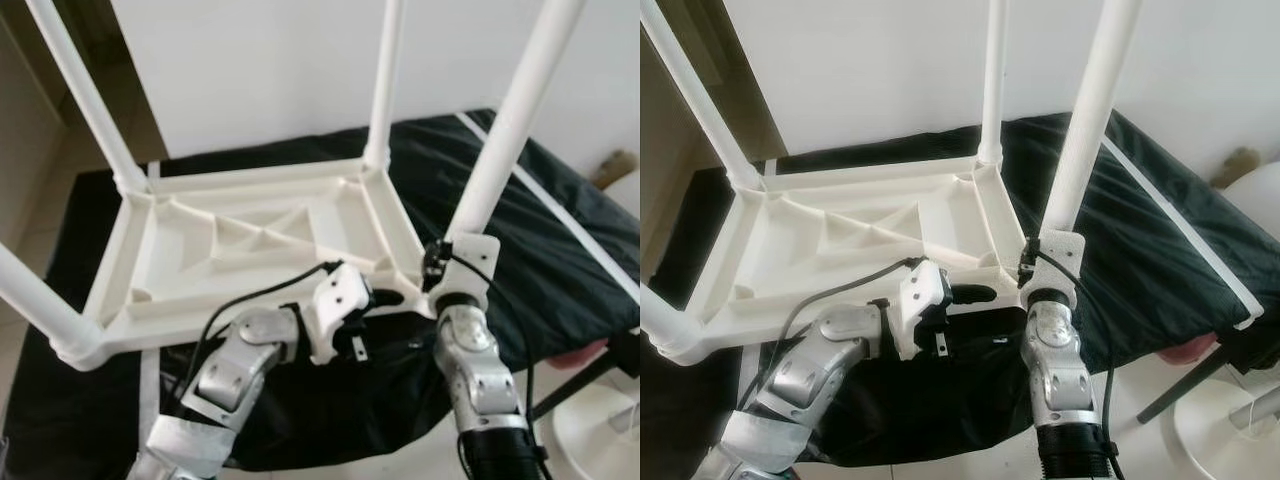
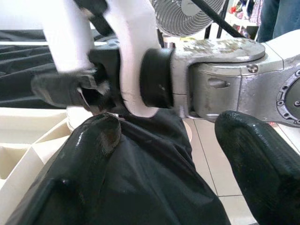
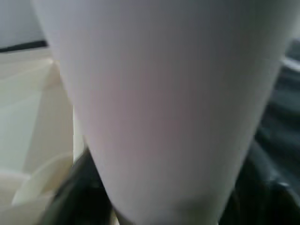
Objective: Building children table
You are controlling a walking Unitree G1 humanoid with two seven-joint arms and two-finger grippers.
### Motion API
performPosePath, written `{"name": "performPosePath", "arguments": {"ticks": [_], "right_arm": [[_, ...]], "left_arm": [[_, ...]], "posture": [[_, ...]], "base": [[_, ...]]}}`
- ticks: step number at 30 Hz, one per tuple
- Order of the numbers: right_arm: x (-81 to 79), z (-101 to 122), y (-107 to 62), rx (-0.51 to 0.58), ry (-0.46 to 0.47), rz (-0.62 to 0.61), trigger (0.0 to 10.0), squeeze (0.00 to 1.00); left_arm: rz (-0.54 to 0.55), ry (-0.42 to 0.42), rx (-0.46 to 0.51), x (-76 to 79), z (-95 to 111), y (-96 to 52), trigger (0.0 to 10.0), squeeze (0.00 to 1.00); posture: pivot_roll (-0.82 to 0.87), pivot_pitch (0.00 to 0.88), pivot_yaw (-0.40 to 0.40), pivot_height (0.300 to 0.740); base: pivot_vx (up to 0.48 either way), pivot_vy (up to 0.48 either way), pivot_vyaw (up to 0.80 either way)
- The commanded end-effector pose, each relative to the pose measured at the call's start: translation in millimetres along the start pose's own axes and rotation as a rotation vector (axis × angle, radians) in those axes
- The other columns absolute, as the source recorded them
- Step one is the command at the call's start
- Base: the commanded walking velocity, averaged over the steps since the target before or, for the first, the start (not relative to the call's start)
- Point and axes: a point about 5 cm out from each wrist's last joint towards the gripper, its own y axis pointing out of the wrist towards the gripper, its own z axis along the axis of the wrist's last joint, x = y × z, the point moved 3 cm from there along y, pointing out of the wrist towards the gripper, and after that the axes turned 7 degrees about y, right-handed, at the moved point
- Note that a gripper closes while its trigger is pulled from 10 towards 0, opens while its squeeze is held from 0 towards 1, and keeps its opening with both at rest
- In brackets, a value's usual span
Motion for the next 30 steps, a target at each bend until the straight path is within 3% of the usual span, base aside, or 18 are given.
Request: {"name": "performPosePath", "arguments": {"ticks": [1,13,14,15,19,22,26,30], "right_arm": [[0.4,1,-3.5,0.009,0.021,0.026,10.0,1.00],[18.1,4,-14.2,0.030,0.008,0.167,10.0,1.00],[25.5,3,-14.9,0.021,-0.010,0.221,10.0,0.36],[31.2,3,-14.8,0.006,-0.025,0.278,10.0,0.00],[36.8,3,-13.7,-0.020,-0.052,0.381,10.0,0.00],[33.3,2,-11.5,-0.065,-0.145,0.583,10.0,0.00],[31.6,4,-7.3,-0.077,-0.157,0.637,10.0,0.00],[29.9,5,1.6,-0.095,-0.225,0.708,10.0,0.00]], "left_arm": [[0.033,-0.003,-0.017,-2.8,-2,-1.5,10.0,0.00],[0.013,-0.005,-0.019,-0.4,-3,-0.9,10.0,0.00],[0.011,-0.006,-0.021,0.0,-3,-1.6,10.0,0.00],[0.010,-0.007,-0.023,-0.2,-4,-2.3,10.0,0.00],[0.010,-0.008,-0.025,-0.4,-4,-2.7,10.0,0.00],[0.003,-0.005,-0.027,-0.4,-4,-2.2,10.0,0.00],[0.004,-0.002,-0.026,-2.3,-3,-2.6,10.0,0.00],[0.004,0.005,-0.032,-4.1,-3,-3.4,10.0,0.00]], "posture": [[-0.04,0.000,0.046,0.740],[-0.07,0.000,0.070,0.740],[-0.07,0.000,0.073,0.740],[-0.07,0.000,0.074,0.740],[-0.07,0.000,0.074,0.740],[-0.07,0.000,0.087,0.740],[-0.07,0.000,0.087,0.740],[-0.06,0.000,0.094,0.740]], "base": [[0.000,0.000,0.00],[0.000,0.000,0.00],[0.000,0.000,0.00],[0.000,0.000,0.00],[0.000,0.000,0.00],[0.000,0.000,0.00],[0.000,0.000,0.00],[0.000,0.000,0.00]]}}
